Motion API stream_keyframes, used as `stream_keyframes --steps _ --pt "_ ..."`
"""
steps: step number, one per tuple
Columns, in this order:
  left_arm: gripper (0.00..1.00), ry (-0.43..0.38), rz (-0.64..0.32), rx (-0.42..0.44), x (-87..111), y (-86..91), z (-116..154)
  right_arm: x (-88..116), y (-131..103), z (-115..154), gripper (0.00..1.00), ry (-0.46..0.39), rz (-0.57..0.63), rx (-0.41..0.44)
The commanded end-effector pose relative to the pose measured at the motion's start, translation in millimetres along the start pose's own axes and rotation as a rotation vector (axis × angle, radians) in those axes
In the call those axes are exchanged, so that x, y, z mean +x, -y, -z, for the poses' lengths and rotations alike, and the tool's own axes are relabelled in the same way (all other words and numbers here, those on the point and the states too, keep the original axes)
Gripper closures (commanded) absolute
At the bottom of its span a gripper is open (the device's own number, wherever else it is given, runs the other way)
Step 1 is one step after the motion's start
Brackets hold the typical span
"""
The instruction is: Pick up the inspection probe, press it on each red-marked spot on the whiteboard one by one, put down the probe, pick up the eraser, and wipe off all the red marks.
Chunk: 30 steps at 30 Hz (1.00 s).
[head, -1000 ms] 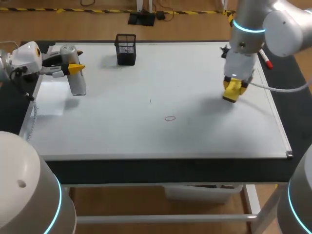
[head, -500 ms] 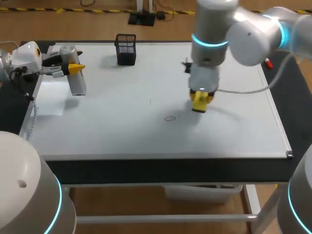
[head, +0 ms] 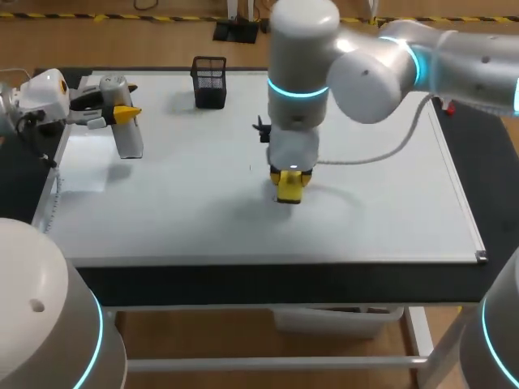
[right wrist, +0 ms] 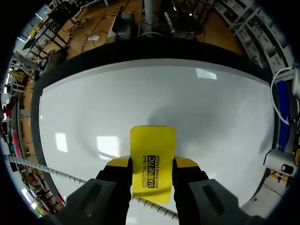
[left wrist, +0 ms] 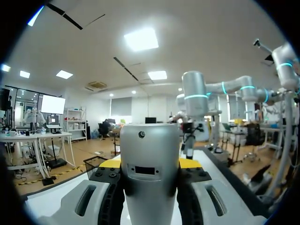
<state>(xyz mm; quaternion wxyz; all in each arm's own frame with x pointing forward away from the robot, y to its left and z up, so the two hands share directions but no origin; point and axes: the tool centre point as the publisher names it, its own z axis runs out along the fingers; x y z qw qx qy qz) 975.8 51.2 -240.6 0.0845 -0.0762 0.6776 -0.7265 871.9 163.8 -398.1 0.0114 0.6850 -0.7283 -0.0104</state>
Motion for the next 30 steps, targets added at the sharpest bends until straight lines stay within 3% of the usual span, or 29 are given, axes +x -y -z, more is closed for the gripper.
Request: stream_keyframes --steps 1,11,30 --pt "1.00 0.002 -0.002 0.001 0.5 0.6 -0.6 -20.7 -5.8 -6.1 1.00 -0.033 0.026 0.002" --pt "1.00 0.002 -0.002 0.001 0.5 0.6 -0.6 -47.7 -19.7 -13.3 1.00 -0.017 0.099 -0.011" --pt "1.00 0.002 -0.002 0.001 0.5 0.6 -0.6 -41.9 -22.7 -29.4 1.00 -0.019 0.107 -0.013"
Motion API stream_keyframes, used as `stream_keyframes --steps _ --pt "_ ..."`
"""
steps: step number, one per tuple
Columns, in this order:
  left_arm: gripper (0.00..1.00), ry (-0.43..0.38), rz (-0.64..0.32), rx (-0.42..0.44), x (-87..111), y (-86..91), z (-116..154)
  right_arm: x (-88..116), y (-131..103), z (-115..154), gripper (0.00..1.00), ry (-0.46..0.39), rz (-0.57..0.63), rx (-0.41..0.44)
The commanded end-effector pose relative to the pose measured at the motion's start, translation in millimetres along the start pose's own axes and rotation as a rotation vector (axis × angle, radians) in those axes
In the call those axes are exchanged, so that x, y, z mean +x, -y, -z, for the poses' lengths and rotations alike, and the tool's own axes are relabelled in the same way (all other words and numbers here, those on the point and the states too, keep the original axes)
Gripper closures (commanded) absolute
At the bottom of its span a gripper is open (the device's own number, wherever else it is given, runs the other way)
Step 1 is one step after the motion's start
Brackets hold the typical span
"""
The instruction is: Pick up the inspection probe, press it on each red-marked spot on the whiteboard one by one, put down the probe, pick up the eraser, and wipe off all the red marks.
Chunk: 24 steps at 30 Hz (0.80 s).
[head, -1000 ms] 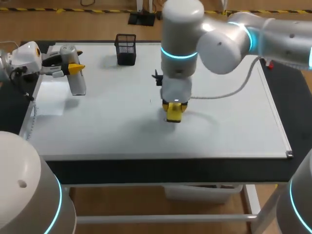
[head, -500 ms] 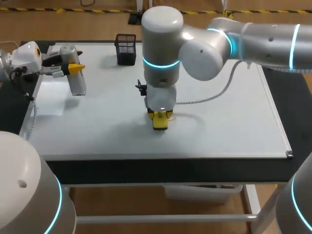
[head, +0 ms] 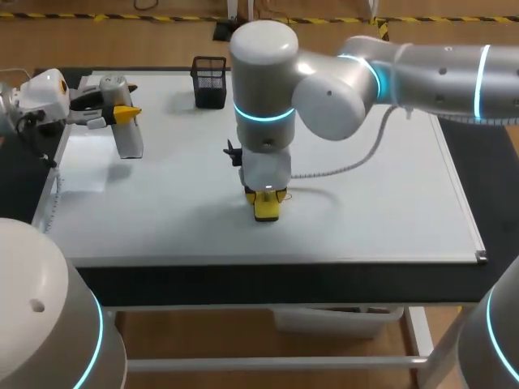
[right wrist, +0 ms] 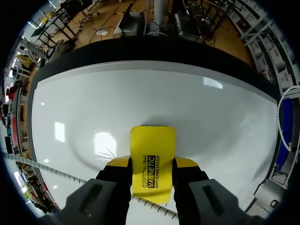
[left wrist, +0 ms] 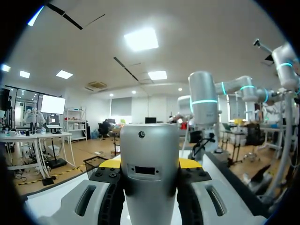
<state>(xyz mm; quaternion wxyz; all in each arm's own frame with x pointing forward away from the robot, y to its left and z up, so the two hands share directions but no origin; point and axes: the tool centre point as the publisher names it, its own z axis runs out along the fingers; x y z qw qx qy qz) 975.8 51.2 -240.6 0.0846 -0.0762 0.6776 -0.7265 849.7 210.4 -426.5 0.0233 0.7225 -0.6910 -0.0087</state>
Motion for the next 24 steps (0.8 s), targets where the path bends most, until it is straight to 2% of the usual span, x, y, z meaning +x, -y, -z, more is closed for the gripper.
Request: stream_keyframes --steps 1,24 --pt "1.00 0.002 -0.002 0.001 0.4 0.5 -0.6 4.6 1.0 -0.4 1.00 0.004 0.000 0.001" --pt "1.00 0.002 -0.002 0.001 0.4 0.5 -0.6 56.7 -3.0 -7.8 1.00 -0.040 -0.086 -0.013"
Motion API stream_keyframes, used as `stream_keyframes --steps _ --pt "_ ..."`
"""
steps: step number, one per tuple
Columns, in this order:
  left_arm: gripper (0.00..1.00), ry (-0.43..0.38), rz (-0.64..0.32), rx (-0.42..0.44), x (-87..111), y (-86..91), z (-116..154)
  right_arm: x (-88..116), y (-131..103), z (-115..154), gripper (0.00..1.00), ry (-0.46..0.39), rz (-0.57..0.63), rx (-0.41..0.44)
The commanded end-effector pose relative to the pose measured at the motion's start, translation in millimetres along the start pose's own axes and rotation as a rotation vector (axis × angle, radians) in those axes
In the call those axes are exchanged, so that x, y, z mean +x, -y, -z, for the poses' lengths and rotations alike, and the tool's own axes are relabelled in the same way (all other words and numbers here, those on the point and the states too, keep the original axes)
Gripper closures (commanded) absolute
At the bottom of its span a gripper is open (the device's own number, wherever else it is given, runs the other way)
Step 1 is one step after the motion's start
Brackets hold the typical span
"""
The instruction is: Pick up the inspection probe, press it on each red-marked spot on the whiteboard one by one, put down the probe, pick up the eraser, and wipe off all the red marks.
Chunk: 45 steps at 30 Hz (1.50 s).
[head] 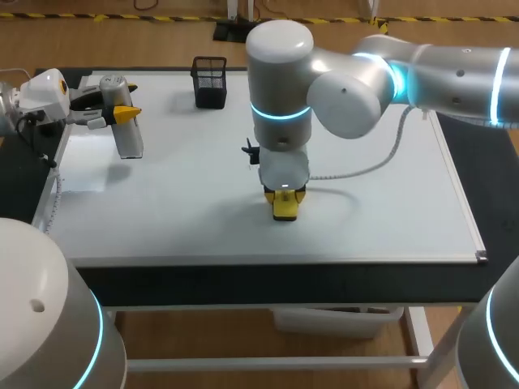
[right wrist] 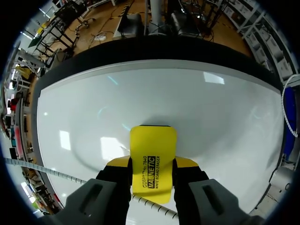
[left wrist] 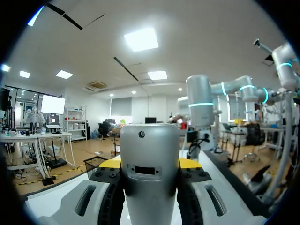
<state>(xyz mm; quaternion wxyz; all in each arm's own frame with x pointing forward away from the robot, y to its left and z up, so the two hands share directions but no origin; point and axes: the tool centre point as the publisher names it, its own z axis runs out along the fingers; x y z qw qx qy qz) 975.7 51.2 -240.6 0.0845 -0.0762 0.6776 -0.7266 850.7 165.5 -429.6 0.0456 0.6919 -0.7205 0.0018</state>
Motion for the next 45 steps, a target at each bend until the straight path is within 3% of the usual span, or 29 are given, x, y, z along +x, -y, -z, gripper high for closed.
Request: stream_keyframes --steps 1,20,32,45 --pt "1.00 0.002 -0.002 0.001 0.4 0.6 -0.6 13.6 -1.0 -4.5 1.00 0.002 -0.003 0.005" --pt "1.00 0.002 -0.002 0.001 0.4 0.6 -0.6 32.0 3.1 1.8 1.00 0.001 -0.019 -0.004" --pt "1.00 0.002 -0.002 0.001 0.4 0.6 -0.6 29.0 14.4 33.5 1.00 0.036 0.003 0.049" --pt "1.00 0.002 -0.002 0.001 0.4 0.6 -0.6 29.3 21.3 36.1 1.00 0.037 0.016 0.040"
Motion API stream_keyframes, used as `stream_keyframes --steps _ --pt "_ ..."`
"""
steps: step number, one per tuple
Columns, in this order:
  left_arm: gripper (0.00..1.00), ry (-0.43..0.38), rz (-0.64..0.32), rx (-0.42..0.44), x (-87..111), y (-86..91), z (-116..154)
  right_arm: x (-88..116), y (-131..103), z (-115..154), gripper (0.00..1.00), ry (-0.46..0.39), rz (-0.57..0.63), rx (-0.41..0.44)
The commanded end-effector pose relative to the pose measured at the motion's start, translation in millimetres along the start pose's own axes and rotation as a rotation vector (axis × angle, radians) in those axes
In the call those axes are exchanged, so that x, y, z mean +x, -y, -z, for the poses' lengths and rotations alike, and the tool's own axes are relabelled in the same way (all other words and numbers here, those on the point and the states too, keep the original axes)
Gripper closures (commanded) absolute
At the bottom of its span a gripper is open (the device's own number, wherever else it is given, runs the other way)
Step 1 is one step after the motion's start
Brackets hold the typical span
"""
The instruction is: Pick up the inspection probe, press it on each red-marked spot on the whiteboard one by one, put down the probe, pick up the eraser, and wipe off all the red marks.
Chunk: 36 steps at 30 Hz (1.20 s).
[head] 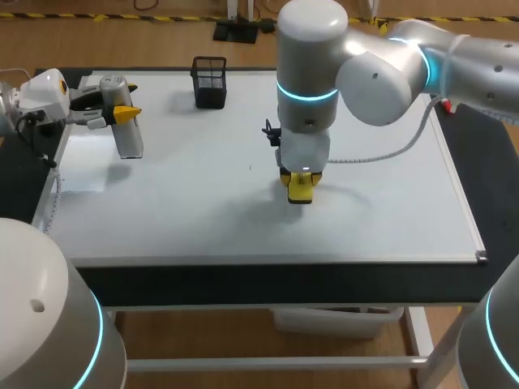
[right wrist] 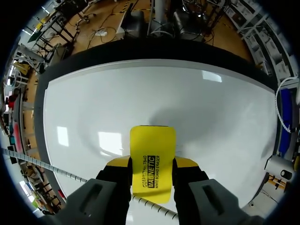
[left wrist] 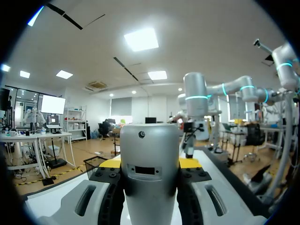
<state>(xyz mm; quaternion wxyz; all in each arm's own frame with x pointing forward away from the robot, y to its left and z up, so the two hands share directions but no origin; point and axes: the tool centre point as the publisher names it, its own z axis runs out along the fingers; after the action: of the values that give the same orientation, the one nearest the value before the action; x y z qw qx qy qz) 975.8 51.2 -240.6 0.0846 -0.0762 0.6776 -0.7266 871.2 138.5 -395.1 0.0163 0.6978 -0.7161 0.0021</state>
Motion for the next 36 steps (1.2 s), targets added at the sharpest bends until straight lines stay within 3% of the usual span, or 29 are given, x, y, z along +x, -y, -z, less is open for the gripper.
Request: stream_keyframes --steps 1,23,30,36 --pt "1.00 0.002 -0.002 0.001 0.4 0.6 -0.6 0.8 1.9 2.2 1.00 -0.004 0.001 -0.001" --pt "1.00 0.002 -0.002 0.001 0.4 0.6 -0.6 0.8 1.9 2.2 1.00 -0.004 0.001 -0.001" --pt "1.00 0.002 -0.002 0.001 0.4 0.6 -0.6 8.5 29.9 -1.1 1.00 0.004 0.024 -0.024" --pt "1.00 0.002 -0.002 0.001 0.4 0.6 -0.6 35.9 67.4 4.4 1.00 0.004 0.037 -0.023"
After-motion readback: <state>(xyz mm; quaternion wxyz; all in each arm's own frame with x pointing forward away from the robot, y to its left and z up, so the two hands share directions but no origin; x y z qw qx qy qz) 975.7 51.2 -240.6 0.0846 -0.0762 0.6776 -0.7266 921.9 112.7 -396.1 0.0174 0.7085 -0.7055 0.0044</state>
